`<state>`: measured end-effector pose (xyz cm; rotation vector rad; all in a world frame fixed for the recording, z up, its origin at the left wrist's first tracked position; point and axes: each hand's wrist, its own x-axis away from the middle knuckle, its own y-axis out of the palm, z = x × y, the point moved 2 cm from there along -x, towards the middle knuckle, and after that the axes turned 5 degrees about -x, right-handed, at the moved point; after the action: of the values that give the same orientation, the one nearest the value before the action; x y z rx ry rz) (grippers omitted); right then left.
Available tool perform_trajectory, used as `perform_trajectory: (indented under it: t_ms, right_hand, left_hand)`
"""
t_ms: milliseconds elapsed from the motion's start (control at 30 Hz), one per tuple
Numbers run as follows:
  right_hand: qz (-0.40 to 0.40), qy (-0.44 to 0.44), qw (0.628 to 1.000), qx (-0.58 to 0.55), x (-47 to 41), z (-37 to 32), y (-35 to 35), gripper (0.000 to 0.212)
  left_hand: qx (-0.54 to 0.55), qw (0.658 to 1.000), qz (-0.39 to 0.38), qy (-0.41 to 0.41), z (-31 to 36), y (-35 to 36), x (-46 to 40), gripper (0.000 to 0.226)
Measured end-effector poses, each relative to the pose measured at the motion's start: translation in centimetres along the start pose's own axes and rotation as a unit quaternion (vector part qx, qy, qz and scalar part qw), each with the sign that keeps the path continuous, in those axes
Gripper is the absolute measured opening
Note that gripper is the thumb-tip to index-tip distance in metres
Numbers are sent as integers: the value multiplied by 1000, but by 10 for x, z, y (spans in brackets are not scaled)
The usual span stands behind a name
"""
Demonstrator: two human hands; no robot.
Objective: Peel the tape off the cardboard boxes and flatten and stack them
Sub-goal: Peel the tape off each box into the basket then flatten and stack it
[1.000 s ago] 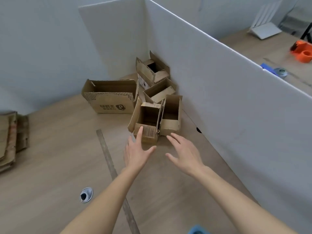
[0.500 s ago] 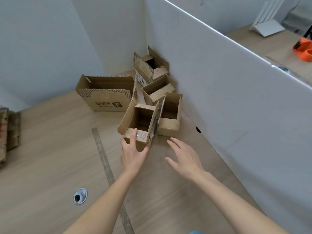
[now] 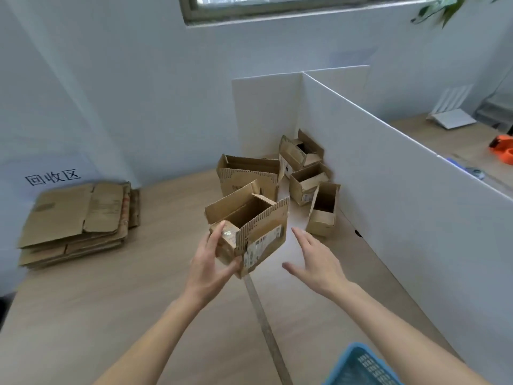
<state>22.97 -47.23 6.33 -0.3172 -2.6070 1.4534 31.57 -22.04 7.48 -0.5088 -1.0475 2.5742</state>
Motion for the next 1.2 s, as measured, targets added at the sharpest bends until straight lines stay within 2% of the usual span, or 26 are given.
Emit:
perform_trajectory:
  t_ms: [167,300,367,433,533,567,600,667,767,867,967,1033,1100,1200]
  right_hand:
    - [18,-33,993,-111,45,-82,-11,116]
    - [10,-68,986,-153,87,-122,-1,123]
    - [14,-76,983,-166,105,-137,4,121]
    - [36,-75,978,-189,119,-148,5,111]
    - [72,-71,969,-227,141,-163,4,88]
    - [77,-69,968,-229,149,-167,4,82]
    - [77,-63,967,-233,156,-170,6,78]
    - [75,-41,964,-251,171,-172,13,69]
    - [83,28,956,-281,191,-170,24,65]
    - [68,57,946,-310,207,-159,41,77]
    - [8,57,946,-318,225,-143,67,96]
    - [-28,71,943,-322,238,-131,87,99]
    - [-47,98,940,-323,252,-120,105,94]
    - [-55,118,944,-302,266,-106,128,66]
  left_hand:
    - [90,994,47,-36,13,-84,62,84]
    - [141,975,137,-105,14,-127,106,43]
    - [156,970,147,-117,15,-141,125,32]
    - [203,965,123,-110,14,-151,144,45]
    - [207,972,47,-97,11,-157,171,104]
    - [185,977,27,-98,11,-157,179,112]
    - [166,981,14,-99,11,-156,187,112]
    - [145,984,15,-102,7,-149,202,95]
    - [159,976,49,-143,-1,-134,221,97]
    - [152,971,46,-177,-9,-117,240,100]
    - [166,958,50,-228,-19,-95,263,93]
    - [167,943,67,-280,-28,-79,277,89]
    - [145,936,67,-315,-37,-63,292,87]
    - [90,933,26,-349,-50,-40,313,88]
